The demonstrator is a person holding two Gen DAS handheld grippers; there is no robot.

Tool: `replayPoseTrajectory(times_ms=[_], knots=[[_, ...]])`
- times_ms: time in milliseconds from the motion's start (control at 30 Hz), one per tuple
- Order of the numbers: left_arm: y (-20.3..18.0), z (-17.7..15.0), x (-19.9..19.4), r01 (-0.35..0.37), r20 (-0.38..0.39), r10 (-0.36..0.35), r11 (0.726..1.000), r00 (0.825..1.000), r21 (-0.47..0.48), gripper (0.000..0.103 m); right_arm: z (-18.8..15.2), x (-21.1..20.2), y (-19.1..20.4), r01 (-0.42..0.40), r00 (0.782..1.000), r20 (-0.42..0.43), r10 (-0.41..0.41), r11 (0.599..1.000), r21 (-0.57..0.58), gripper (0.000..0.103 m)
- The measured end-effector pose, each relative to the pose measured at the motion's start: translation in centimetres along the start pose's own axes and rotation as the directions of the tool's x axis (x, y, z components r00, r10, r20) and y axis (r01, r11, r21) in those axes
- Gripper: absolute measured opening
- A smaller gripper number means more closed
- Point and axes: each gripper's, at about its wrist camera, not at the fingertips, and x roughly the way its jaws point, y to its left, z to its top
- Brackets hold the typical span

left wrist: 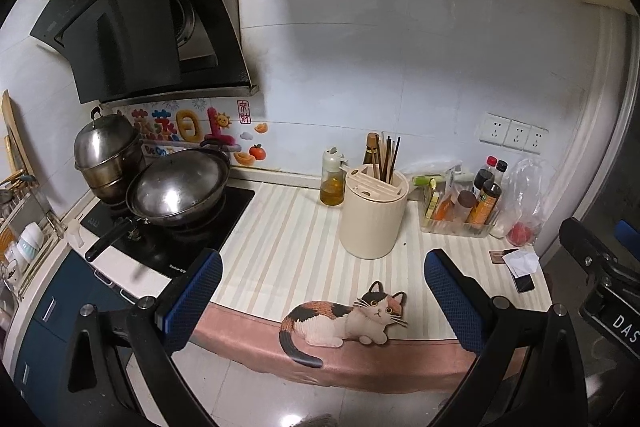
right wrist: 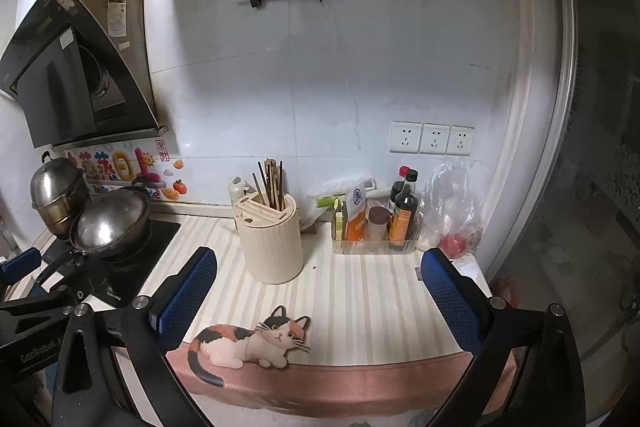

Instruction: Organize utensils

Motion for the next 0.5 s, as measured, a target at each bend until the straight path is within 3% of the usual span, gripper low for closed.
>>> replayPoseTrajectory(times_ms=[500], knots=[[-1.1,0.0,-0.1,-0.024,0.006,0.024,1.0,1.0,0.01,0.103,0.5,1.3,-0.9,-0.024,1.0,-0.015,0.024,0.999,-0.022,0.103]])
